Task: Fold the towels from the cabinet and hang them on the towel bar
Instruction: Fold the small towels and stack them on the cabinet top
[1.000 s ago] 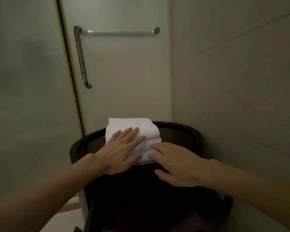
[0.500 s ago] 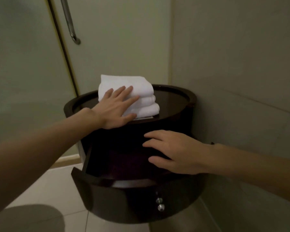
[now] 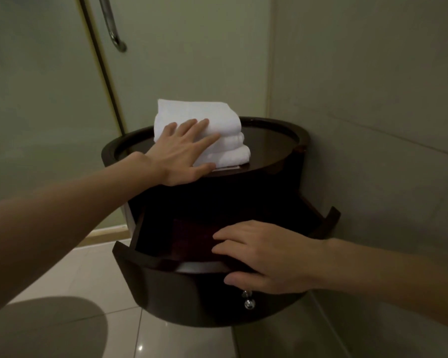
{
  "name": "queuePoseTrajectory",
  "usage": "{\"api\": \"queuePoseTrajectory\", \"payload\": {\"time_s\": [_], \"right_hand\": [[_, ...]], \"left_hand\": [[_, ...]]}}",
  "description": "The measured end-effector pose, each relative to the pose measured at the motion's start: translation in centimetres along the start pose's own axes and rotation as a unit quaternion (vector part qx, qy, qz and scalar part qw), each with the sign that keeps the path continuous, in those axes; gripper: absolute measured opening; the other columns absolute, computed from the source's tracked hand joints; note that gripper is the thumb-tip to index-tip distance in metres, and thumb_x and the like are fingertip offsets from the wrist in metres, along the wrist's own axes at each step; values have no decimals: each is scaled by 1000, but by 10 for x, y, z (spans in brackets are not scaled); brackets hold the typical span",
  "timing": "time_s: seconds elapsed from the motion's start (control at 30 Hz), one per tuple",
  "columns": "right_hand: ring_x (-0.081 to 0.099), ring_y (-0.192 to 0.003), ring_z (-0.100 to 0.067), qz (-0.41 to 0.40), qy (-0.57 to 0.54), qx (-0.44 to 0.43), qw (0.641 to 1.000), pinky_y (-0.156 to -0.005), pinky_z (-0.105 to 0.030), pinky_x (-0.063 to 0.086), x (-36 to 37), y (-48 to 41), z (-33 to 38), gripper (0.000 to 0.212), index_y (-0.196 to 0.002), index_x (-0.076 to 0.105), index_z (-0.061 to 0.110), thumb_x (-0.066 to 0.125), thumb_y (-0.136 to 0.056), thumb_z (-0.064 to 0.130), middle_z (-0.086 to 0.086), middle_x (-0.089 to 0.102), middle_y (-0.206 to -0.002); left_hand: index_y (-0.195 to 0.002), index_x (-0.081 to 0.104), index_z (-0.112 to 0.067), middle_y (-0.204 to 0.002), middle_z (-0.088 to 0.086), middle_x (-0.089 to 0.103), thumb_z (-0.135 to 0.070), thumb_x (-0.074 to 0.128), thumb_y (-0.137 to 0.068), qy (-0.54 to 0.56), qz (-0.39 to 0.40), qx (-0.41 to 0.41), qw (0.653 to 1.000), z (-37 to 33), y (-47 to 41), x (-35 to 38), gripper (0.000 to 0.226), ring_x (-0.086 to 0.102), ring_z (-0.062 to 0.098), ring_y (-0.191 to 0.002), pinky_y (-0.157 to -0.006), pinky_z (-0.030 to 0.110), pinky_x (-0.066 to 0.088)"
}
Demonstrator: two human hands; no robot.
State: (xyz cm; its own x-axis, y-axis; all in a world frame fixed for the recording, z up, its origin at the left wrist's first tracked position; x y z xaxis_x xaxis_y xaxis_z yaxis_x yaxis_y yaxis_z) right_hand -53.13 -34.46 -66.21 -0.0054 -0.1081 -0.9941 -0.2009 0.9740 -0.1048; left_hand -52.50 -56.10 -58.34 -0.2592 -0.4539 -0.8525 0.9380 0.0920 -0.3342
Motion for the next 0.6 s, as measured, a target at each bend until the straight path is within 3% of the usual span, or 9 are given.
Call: {"api": "queuePoseTrajectory", "payload": {"time_s": [0.27, 0.6], "right_hand": [[43, -133, -21, -19, 6, -2, 1000, -111, -34, 35, 3, -3, -6, 56, -136, 48, 12, 47, -95, 49, -10, 47, -143], [45, -131, -21, -43, 16, -8, 999, -109, -32, 36, 0, -8, -13, 54, -134, 50, 11, 49, -95, 48, -10, 49, -142]], "left_hand": [[-149, 16, -32, -158, 12, 9, -67, 18, -82, -9, -5, -2, 1000, -6, 2, -4, 76, 11, 31, -143, -111, 50, 13], [-149, 16, -32, -158, 12, 10, -66, 21, -82, -7, -3, 6, 1000, -5, 1, -6, 75, 12, 31, -143, -111, 49, 15]]}}
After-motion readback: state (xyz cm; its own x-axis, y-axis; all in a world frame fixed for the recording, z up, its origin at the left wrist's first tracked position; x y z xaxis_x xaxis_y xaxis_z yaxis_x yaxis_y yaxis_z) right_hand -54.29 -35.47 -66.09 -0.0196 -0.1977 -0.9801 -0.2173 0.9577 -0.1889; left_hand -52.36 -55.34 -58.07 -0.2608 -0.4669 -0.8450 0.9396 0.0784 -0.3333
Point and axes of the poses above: each hand's wrist, its own y-axis away from the middle knuckle, its own x-axis out of the palm, z = x × y, the point moved 4 cm from there along -y, towards the middle knuckle
